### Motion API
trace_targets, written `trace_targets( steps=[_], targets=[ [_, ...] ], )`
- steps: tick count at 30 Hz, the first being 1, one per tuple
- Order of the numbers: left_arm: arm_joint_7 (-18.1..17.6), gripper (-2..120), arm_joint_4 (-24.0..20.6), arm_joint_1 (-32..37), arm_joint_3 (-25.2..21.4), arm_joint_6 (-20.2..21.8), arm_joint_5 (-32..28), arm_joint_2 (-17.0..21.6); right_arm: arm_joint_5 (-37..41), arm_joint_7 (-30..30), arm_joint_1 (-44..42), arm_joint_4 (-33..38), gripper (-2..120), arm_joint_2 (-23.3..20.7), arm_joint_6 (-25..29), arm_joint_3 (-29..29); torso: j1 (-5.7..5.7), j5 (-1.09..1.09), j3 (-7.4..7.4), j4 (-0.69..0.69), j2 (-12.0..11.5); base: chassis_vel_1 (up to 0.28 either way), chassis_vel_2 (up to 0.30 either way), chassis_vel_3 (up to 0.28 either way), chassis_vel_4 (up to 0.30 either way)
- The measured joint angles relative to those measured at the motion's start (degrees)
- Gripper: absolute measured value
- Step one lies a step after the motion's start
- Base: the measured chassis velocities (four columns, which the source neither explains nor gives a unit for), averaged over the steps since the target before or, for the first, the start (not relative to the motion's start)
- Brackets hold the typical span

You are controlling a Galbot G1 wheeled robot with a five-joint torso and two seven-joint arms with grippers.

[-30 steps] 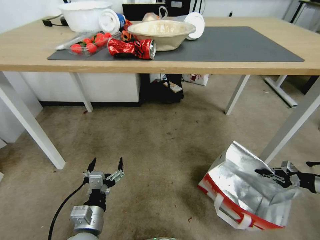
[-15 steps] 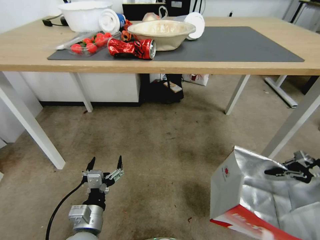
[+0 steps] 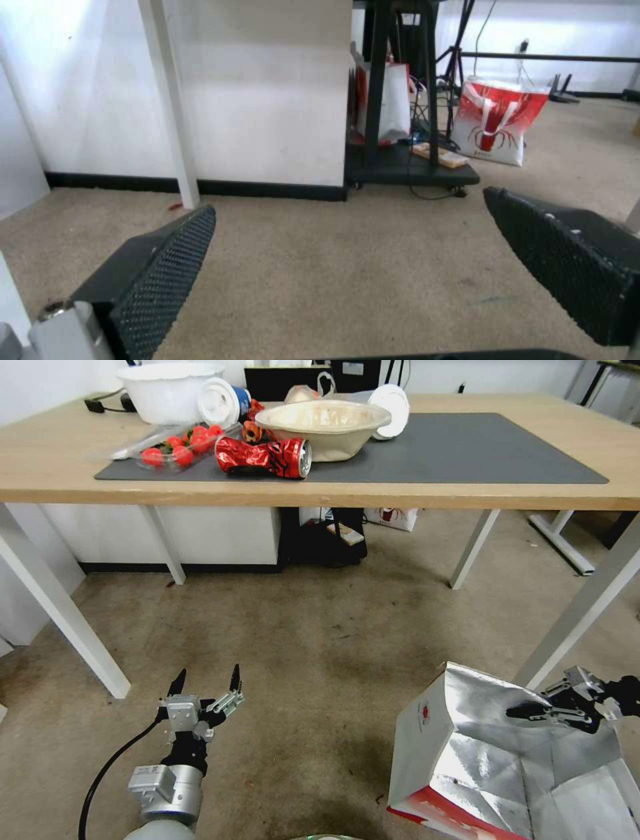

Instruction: Pick up the food delivery bag from the floor and place it on the table.

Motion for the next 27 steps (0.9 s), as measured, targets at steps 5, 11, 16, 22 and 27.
trace_targets(
  steps=[5,11,16,22,27],
  targets=[
    [-0.70,100,-0.16,0.02,-0.28,0.15,0.06,-0.09,0.34,0.08,-0.32,0.56,0,-0.11,-0.55,0.04,0.00,0.00,0.00,0.00,0.00,0.000,0.000,0.000,0.000],
    [-0.83,100,-0.32,0.01,-0.39,0.07,-0.05,-0.16,0.64,0.12,-0.83,1.26,0,0.17,-1.07,0.18,0.00,-0.01,0.00,0.00,0.00,0.000,0.000,0.000,0.000],
    [-0.89,100,-0.54,0.18,-0.37,0.18,0.22,-0.37,0.96,0.16,-1.19,1.69,0,0.43,-1.78,0.31,0.00,-0.01,0.00,0.00,0.00,0.000,0.000,0.000,0.000],
    [-1.15,100,-0.77,0.31,-0.39,0.58,0.36,-0.36,2.19,0.19,-1.74,2.77,0,0.23,-3.48,0.52,0.00,-0.01,0.00,0.00,0.00,0.000,0.000,0.000,0.000],
    [-1.19,100,-0.79,0.19,-0.26,0.58,0.29,-0.40,2.32,0.21,-1.76,3.12,0,0.18,-3.82,0.52,0.00,0.00,0.00,0.00,0.00,0.000,0.000,0.000,0.000]
  ],
)
